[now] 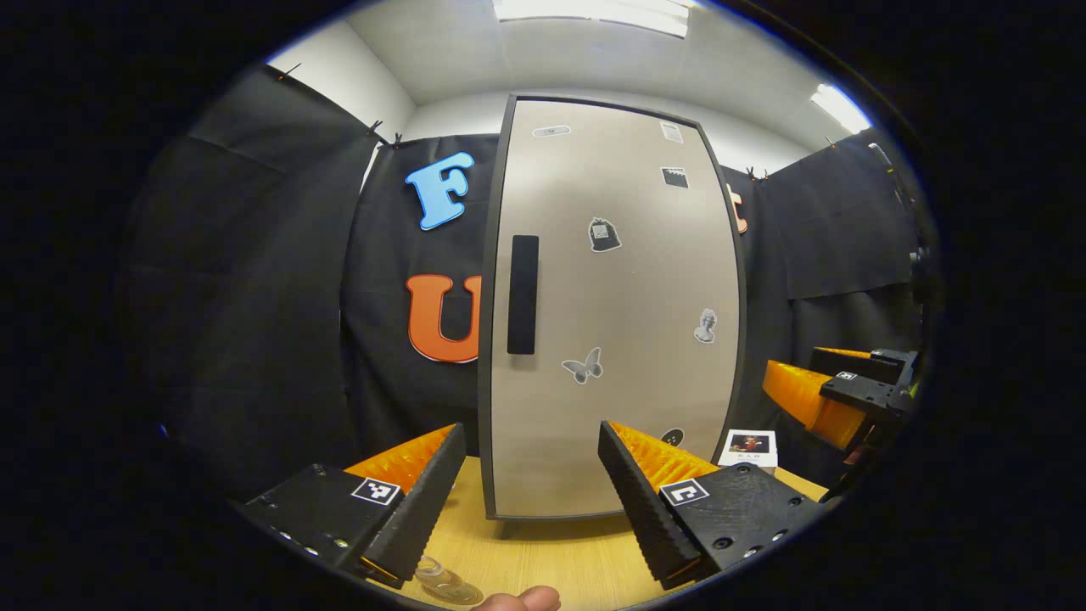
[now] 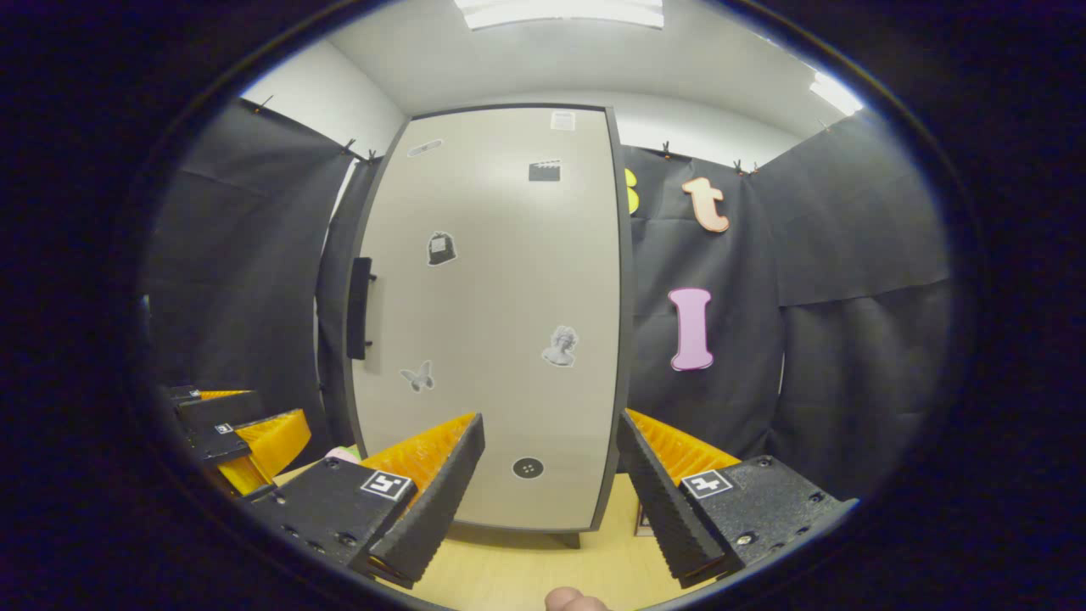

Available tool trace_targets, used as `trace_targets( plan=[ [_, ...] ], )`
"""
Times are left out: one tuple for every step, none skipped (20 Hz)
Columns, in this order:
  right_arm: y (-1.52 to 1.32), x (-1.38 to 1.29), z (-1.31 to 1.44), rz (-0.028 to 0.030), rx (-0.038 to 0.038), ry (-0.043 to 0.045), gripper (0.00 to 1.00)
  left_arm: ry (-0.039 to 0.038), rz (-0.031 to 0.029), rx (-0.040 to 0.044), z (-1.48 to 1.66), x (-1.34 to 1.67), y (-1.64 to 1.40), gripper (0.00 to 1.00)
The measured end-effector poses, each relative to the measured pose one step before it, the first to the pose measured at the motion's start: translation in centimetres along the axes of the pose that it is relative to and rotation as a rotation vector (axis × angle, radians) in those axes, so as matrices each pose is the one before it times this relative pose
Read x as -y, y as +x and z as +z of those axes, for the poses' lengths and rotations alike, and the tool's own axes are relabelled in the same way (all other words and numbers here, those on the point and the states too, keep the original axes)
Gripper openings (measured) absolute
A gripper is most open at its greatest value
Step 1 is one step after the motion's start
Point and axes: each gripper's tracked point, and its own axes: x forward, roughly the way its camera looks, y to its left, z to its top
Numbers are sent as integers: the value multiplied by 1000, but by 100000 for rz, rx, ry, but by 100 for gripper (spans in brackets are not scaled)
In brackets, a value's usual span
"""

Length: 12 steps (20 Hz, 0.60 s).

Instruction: Open the cabinet door with the right hand, grasp the bottle in the cabinet with the left hand and place it on the coaster, then close the cabinet door with the right hand.

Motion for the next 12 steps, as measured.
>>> trace_targets(
  plan=[
    [100,-351,217,-281,1185,495,100,242,-329,1667,656,-280,161,95],
    [179,-661,-369,906,-331,586,98,602,-531,1202,298,-150,43,95],
    [208,-866,-515,1633,-1637,382,100,803,-320,264,-103,45,99,95],
    [38,-302,-374,398,-1735,-870,100,672,-282,-872,-416,-48,183,95],
    [-1,107,169,-611,140,-1227,100,331,-451,-1254,-379,51,59,95],
    [-8,257,477,-808,1508,-347,99,11,-298,-1059,-126,43,111,95],
    [5,148,219,-685,1046,174,100,186,466,-230,39,-116,137,95],
    [-31,119,-251,-315,-451,313,99,615,969,-282,-26,-272,142,95],
    [-35,-10,-342,-97,-1161,592,99,26,371,-607,-342,-137,256,95],
    [31,128,-276,-307,-996,755,99,-859,-351,-861,-316,266,167,95],
    [66,72,-150,-372,-858,770,100,-855,-227,-1170,-338,228,179,95],
    [118,5,-241,-71,-952,346,99,-339,-418,-417,-37,249,155,95]
  ],
)
